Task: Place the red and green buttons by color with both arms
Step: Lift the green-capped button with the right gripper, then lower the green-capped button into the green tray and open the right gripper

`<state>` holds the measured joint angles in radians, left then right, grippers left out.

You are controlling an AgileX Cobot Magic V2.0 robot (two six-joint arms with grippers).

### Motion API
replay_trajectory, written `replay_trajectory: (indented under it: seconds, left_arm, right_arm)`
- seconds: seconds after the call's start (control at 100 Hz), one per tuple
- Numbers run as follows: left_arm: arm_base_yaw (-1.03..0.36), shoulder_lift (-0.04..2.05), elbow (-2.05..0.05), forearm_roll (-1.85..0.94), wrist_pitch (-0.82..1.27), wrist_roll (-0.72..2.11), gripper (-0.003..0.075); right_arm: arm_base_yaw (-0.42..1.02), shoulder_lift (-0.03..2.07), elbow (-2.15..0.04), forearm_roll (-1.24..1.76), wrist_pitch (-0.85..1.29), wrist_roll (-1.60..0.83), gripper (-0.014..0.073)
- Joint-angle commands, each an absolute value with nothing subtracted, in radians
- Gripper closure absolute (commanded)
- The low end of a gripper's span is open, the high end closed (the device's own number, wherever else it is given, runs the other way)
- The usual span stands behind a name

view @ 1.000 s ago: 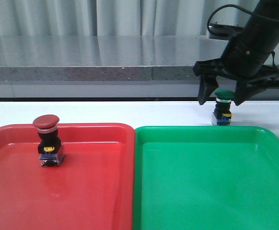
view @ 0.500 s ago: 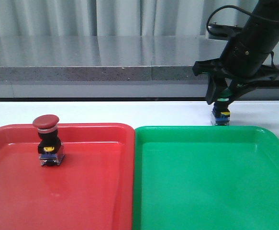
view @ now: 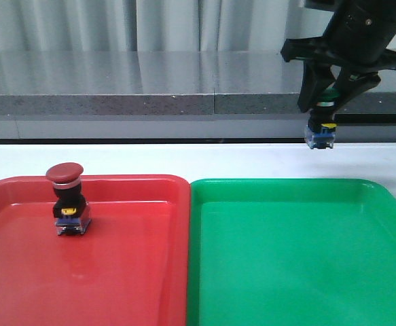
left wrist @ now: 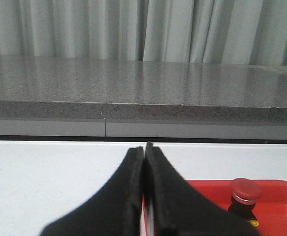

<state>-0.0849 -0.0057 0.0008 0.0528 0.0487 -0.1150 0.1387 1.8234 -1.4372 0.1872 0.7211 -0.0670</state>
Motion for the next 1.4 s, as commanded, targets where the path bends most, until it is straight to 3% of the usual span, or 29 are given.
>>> replay_trajectory:
  seconds: [0.0,0.37,0.69,1.39]
  left_arm:
    - [-0.083,-0.035,0.043,0.054,-0.035,-0.122,0.0739]
    - [-0.083,-0.035,0.043,0.054,-0.035,-0.122,0.0739]
    - [-0.083,-0.035,0.043,0.054,-0.035,-0.122,0.0740]
    - [-0.083,-0.035,0.043,0.054,-0.035,-0.122,0.0739]
  right_arm:
    - [0.141,1.735,-1.446,0.201,0.718,-0.076,0.0358]
    - [0.214,1.580,-1.171,0.276,0.542,-0.076,0.0358]
    - [0.232,1.570,-1.016,0.329,0.438,-0.076,0.0358]
    - [0.258,1.604,-0.934,0.347,0.324,-0.076,0.0358]
